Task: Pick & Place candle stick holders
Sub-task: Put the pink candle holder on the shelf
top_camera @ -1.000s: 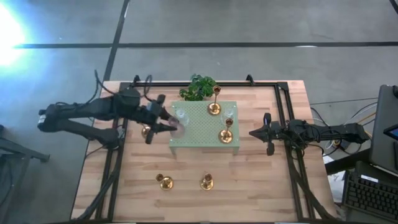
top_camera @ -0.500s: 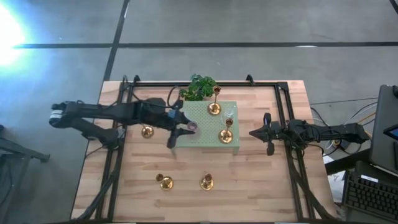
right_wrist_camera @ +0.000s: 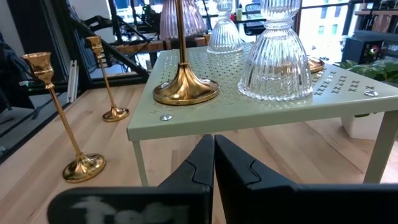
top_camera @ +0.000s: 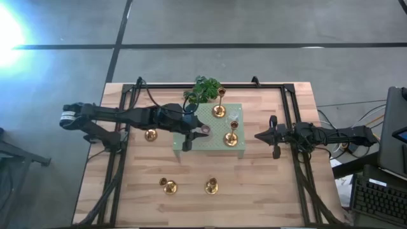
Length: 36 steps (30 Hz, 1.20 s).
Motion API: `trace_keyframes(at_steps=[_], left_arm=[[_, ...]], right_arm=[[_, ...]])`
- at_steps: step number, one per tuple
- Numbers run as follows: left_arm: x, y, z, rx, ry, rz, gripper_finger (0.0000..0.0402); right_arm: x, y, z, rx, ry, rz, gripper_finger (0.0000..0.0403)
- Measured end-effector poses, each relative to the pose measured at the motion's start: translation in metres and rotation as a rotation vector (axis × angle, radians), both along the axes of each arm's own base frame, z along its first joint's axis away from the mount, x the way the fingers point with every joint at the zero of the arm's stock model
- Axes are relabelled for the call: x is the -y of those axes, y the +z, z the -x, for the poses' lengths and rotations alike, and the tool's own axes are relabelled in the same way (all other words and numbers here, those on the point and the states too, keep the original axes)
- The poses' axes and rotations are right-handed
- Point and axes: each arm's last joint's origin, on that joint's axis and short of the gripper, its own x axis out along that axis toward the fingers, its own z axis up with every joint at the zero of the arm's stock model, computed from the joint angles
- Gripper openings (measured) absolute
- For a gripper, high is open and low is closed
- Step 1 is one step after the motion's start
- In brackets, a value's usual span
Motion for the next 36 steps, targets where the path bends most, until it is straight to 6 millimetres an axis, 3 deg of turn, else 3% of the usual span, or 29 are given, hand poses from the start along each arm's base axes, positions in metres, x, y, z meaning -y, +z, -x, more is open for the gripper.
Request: trace_keyframes(at_steps=[19,36], left_arm=[[-0.007,-0.030,-0.027,-0.037,0.072,-0.024,0.0125],[-0.007,-0.048,-0.018,0.013,0.051,0.082,0.0125]], right_arm=[[0.000,0.000,0.000,0.000,0.001,0.000,0.0008],[0.000,0.000,0.000,0.001,0.000,0.000,0.0008]])
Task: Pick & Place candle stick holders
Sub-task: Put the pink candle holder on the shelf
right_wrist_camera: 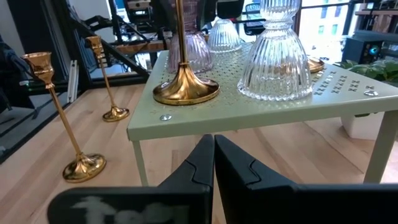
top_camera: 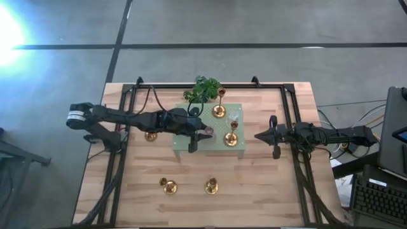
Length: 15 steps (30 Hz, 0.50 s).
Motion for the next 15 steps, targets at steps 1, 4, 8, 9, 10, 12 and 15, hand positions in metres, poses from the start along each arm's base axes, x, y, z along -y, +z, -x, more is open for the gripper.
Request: trace_keyframes(at_steps=[1,4,8,9,10,12,15], left_arm=[[-0.0003,0.0000,0.0000,0.000,0.000,0.000,0.0125],[-0.0017,0.0000,0.0001,0.000,0.002,-0.001,0.0125],[-0.0028,-0.0001,0.0001,-0.001,0.006,-0.002,0.0134],[-0.0033,-0.0001,0.0002,-0.001,0.008,-0.002,0.0139],[-0.0034,-0.0002,0.0002,-0.002,0.008,-0.002,0.0143],[-0.0037,-0.0003,0.0002,-0.003,0.007,-0.006,0.0148],[-0.0037,-0.0002,0.0002,-0.003,0.006,-0.010,0.0150]], right_arm=[[0.0000,0.0000,0.0000,0.000,0.000,0.000,0.0008],[0.0000,0.0000,0.0000,0.000,0.000,0.000,0.0008],[0.0000,0.0000,0.0000,0.000,0.000,0.000,0.0009],[0.0000,0.0000,0.0000,0.000,0.000,0.000,0.0008],[0.0000,0.0000,0.0000,0.000,0.000,0.000,0.0008],[0.0000,0.0000,0.0000,0.000,0.000,0.000,0.0008],[0.0000,0.0000,0.0000,0.000,0.000,0.000,0.0008]])
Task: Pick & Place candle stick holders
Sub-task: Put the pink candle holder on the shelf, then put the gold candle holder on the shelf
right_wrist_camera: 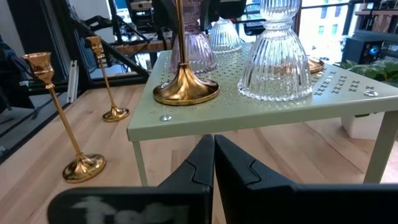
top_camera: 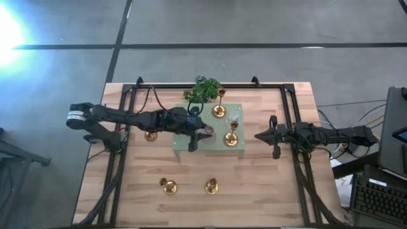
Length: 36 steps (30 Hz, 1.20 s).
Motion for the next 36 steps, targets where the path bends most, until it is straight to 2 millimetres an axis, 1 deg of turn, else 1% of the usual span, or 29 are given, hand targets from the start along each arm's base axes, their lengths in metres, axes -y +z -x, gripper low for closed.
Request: trace_keyframes(at_steps=[10,17,20,24,28,33,36], left_arm=[[0.000,0.006,0.000,0.017,-0.013,-0.017,0.0167],[0.000,0.013,-0.002,0.038,-0.014,-0.021,0.0212],[0.000,0.020,-0.001,0.051,-0.019,-0.039,0.0232],[0.000,0.034,0.002,0.060,-0.029,-0.072,0.0251],[0.000,0.052,0.011,0.081,-0.033,-0.091,0.0257],[0.002,0.078,0.032,0.103,-0.036,-0.104,0.0257],[0.002,0.092,0.048,0.110,-0.029,-0.122,0.0256]], right_arm=[[0.000,0.000,0.000,0.000,0.000,0.000,0.0008],[0.000,0.000,0.000,0.000,0.000,0.000,0.0008],[0.000,0.000,0.000,0.000,0.000,0.000,0.0008],[0.000,0.000,0.000,0.000,0.000,0.000,0.0008],[0.000,0.000,0.000,0.000,0.000,0.000,0.0008],[0.000,0.000,0.000,-0.001,0.001,0.000,0.0008],[0.000,0.000,0.000,-0.001,0.000,0.000,0.0008]])
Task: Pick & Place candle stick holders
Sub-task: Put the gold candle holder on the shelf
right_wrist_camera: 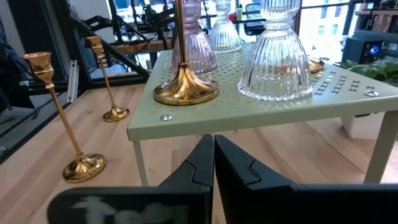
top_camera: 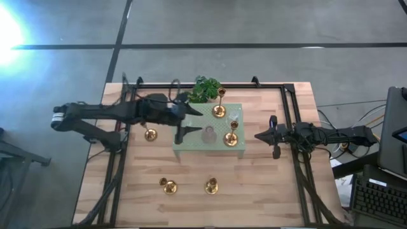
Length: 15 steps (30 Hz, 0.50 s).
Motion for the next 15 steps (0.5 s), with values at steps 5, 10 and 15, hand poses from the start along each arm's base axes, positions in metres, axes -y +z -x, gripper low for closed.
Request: trace_keyframes(at_steps=[5,10,15], left_arm=[[0.001,0.015,0.032,-0.014,0.067,-0.022,0.0255],[0.004,0.022,0.066,-0.065,0.213,-0.012,0.0254],[0.011,0.020,0.093,-0.125,0.390,0.034,0.0252]], right_arm=[[0.000,0.000,0.000,0.001,0.000,0.000,0.0008],[0.000,0.000,0.000,0.000,0.000,0.000,0.0008],[0.000,0.000,0.000,0.001,0.000,0.000,0.0008]])
